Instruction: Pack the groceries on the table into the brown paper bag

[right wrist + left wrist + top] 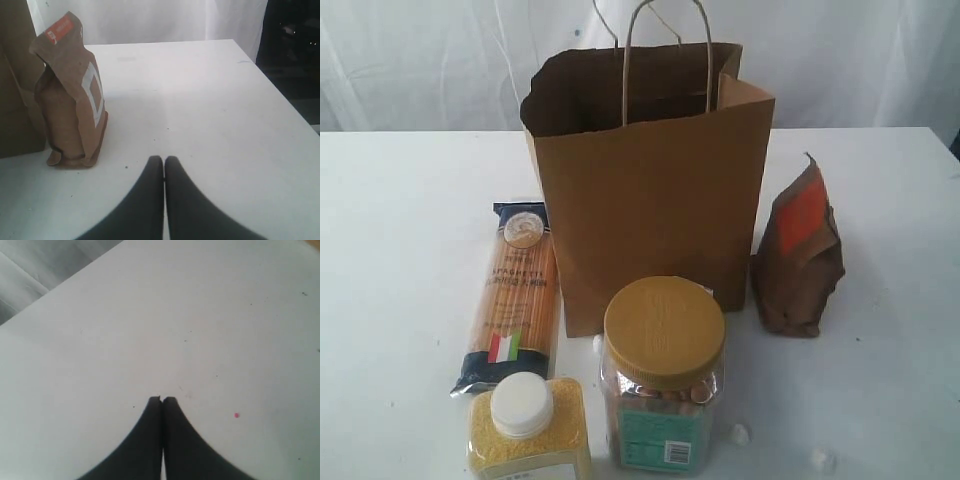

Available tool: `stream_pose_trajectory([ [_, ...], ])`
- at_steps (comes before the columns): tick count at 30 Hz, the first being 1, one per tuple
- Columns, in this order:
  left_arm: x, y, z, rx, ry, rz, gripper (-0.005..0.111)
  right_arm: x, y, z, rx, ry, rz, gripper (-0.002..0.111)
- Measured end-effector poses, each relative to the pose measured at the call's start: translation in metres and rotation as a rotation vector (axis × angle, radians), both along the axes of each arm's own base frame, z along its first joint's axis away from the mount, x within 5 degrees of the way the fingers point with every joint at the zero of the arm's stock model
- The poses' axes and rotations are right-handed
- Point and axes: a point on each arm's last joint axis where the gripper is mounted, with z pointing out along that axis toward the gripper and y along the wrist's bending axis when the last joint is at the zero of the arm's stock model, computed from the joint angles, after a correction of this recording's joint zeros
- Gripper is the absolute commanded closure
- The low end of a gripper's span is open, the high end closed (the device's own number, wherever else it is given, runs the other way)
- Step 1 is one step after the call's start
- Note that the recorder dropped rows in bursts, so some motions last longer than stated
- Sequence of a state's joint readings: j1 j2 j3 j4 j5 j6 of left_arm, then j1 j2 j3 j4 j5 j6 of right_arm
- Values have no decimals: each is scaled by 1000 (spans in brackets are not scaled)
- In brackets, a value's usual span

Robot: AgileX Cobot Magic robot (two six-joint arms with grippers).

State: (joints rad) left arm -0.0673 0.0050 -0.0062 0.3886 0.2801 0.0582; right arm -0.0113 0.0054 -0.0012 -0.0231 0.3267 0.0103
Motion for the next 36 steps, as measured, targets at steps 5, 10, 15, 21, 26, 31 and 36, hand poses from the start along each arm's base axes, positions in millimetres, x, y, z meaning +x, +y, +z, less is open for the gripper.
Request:
stream_pose_trajectory([
  [5,4,-9,10,-249,-133,-16,107,0,0,0,0,2,0,108],
  [10,7,-14,30,-632,-339,-16,107,0,0,0,0,2,0,108],
  [15,6,-13,44,-707,-500,-46,107,0,0,0,0,2,0,108],
  [21,-9,-7,84,-793,-957,-161,107,0,0,0,-2,2,0,108],
  [26,-32,3,127,-854,-1277,-183,107,0,0,0,-2,2,0,108],
  [31,-40,-5,188,-551,-1164,-183,107,0,0,0,-2,2,0,108],
  [36,29,-17,182,-180,-691,-165,107,0,0,0,-2,2,0,108],
])
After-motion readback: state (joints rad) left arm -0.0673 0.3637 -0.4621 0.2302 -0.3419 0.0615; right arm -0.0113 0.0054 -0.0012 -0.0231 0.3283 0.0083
